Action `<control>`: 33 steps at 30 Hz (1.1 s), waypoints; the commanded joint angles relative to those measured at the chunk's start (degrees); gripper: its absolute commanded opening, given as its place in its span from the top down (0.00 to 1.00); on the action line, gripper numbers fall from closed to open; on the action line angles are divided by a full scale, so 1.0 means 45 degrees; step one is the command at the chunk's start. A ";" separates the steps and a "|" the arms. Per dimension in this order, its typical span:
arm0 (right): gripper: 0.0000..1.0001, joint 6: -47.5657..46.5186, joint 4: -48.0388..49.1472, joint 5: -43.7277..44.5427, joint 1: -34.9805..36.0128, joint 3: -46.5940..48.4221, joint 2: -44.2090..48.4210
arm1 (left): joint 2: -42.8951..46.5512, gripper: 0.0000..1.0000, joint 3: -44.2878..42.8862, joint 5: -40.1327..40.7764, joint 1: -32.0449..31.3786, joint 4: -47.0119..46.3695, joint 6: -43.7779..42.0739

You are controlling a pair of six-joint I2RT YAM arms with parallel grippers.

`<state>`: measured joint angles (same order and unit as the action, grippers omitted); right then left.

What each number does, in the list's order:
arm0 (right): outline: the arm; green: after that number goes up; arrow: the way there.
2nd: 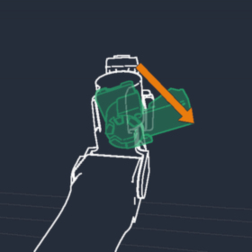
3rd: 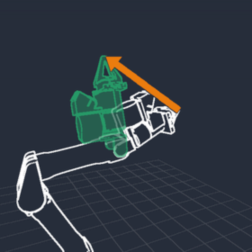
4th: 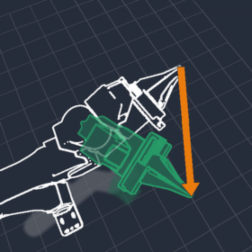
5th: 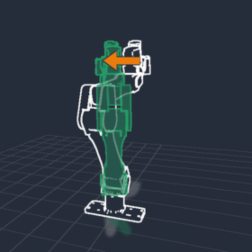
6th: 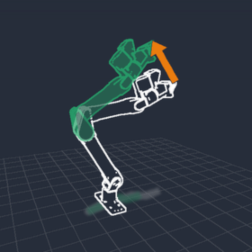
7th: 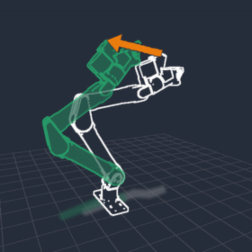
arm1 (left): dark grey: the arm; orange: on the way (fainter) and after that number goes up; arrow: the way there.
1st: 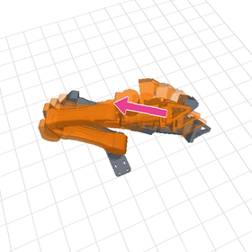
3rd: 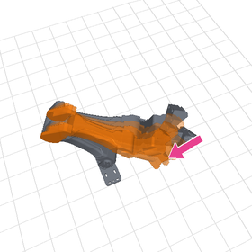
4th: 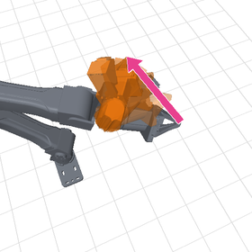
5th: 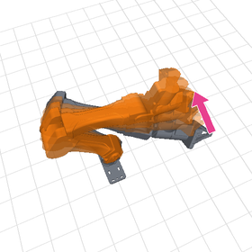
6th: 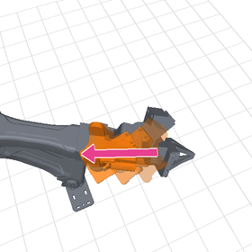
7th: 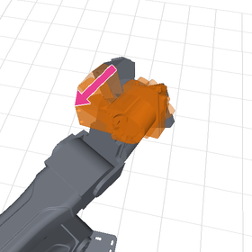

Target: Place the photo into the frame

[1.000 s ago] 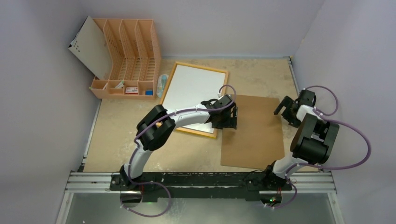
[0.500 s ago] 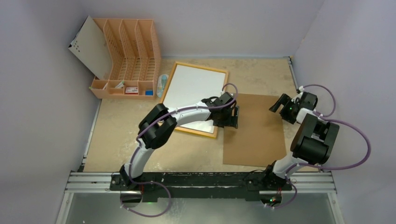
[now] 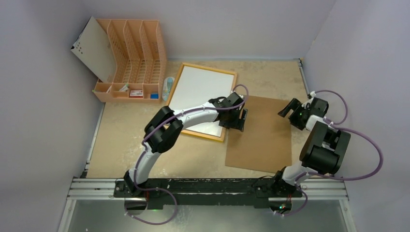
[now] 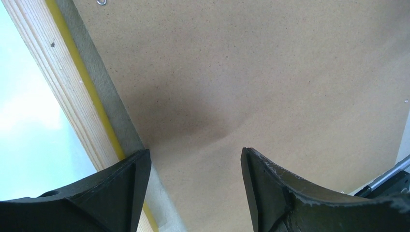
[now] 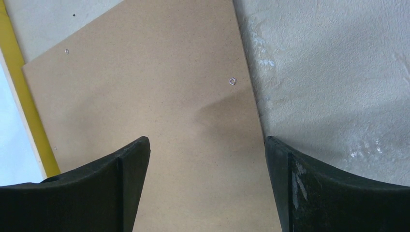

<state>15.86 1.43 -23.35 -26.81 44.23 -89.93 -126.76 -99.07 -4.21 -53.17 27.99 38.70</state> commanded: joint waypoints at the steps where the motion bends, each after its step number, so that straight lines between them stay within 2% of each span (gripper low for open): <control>1: 0.12 0.1220 -0.1203 -0.1766 0.0334 -0.0309 0.0698 | 0.0424 0.30 -0.0892 -0.1100 -0.0140 -0.2278 -0.0293; 23: 0.12 0.2096 -0.1281 -0.1040 0.0247 -0.0469 0.1826 | 0.1823 0.32 -0.0959 -0.1895 -0.0189 -0.2559 -0.0533; 33: 0.11 0.2261 -0.0197 -0.2008 0.0272 -0.0932 0.1438 | 0.2402 0.33 -0.0341 -0.0732 -0.0177 -0.2170 -0.0391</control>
<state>23.81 -0.64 -26.92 -25.63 41.56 -82.54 -120.53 -100.03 -8.93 -53.78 21.15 36.40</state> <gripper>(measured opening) 0.888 0.670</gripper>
